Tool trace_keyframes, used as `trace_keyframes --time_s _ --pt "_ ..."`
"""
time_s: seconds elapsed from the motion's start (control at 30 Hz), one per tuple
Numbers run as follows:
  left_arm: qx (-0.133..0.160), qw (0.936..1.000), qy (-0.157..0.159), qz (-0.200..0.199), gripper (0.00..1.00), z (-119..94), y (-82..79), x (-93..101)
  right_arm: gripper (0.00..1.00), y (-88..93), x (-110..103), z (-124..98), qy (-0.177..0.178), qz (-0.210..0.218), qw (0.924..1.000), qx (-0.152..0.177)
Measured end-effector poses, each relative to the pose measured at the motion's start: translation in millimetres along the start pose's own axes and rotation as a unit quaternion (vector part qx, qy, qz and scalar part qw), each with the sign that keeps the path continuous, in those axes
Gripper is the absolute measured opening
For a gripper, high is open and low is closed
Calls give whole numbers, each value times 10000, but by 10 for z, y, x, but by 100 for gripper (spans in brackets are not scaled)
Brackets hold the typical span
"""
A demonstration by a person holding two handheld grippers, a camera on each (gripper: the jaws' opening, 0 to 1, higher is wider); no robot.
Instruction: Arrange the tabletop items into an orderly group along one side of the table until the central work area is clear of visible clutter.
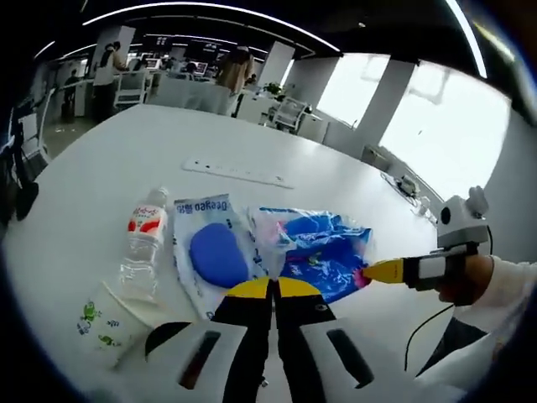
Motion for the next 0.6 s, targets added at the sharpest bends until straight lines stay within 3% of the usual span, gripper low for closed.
trace_keyframes --time_s 0.4,0.6 --pt "23 9994 309 154 0 27 -4 416 0 -6 129 -443 144 98 9991 379" --pt "-17 9984 428 359 0 42 -129 578 0 -72 169 -627 155 55 9985 531"
Point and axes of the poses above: the point that each gripper's makers call its tool centre point, and the gripper's own axes: z roughly forward along the fingers, x roughly to its right, y roughly out of its underside, the point moved 1 cm from there along -z, roughly backward along the fingers, and after that the axes turned 12 degrees about -x, right-handed, at the moved point
